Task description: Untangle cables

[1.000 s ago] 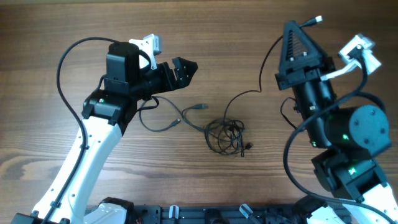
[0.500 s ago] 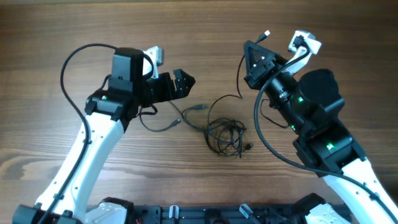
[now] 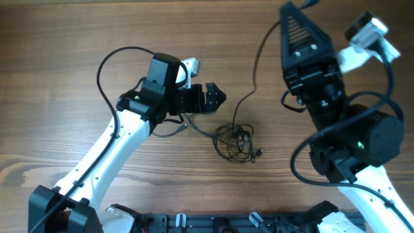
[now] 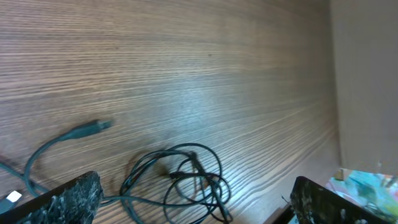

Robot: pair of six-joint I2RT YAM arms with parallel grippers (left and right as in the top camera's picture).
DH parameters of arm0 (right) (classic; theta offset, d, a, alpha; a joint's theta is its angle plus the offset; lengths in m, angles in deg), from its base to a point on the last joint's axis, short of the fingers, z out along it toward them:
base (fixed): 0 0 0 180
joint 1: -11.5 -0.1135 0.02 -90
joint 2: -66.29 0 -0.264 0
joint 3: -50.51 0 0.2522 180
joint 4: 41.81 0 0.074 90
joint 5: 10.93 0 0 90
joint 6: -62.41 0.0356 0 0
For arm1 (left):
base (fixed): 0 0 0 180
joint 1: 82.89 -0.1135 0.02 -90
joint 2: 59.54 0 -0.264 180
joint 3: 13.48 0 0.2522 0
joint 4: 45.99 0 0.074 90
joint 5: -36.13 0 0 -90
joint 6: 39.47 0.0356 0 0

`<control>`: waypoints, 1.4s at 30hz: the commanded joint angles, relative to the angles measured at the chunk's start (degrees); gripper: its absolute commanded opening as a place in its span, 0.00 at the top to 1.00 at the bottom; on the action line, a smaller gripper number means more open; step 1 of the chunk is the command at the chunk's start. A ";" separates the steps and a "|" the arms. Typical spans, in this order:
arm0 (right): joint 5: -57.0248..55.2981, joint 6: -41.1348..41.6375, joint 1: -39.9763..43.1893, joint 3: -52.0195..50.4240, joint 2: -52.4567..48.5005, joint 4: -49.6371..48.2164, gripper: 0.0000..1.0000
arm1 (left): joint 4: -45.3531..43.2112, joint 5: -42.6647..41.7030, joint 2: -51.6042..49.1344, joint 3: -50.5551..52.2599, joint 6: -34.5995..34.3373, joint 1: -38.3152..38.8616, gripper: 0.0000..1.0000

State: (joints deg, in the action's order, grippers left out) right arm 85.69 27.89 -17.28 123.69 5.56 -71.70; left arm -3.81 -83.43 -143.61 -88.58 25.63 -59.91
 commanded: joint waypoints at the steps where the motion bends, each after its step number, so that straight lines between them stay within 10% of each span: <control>1: -5.25 -5.03 0.15 0.74 -0.02 6.36 0.95 | -1.03 -5.95 -0.42 -0.28 -0.94 0.11 0.00; 5: -23.78 -5.44 0.15 0.74 -0.07 29.83 0.96 | -2.43 -5.75 -0.13 -0.31 -0.83 -3.19 0.00; 9: -30.49 -5.53 0.15 0.74 -0.20 42.77 0.96 | -7.10 -26.53 1.25 -0.31 5.97 -9.03 0.00; 20: -24.87 0.07 0.26 0.74 -0.13 32.09 0.96 | -7.89 -17.25 1.25 -0.28 25.46 4.26 0.02; 26: -22.51 0.33 0.26 0.76 0.61 27.17 0.96 | -8.13 -0.48 0.00 -0.02 26.23 6.73 0.03; 42: -21.49 0.28 0.26 0.74 0.94 29.79 0.96 | -8.57 -0.37 -9.01 0.00 25.77 9.16 0.12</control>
State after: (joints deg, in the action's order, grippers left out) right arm 63.13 27.89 -17.28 123.96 5.60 -41.96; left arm -12.14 -84.11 -152.11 -88.58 50.89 -50.91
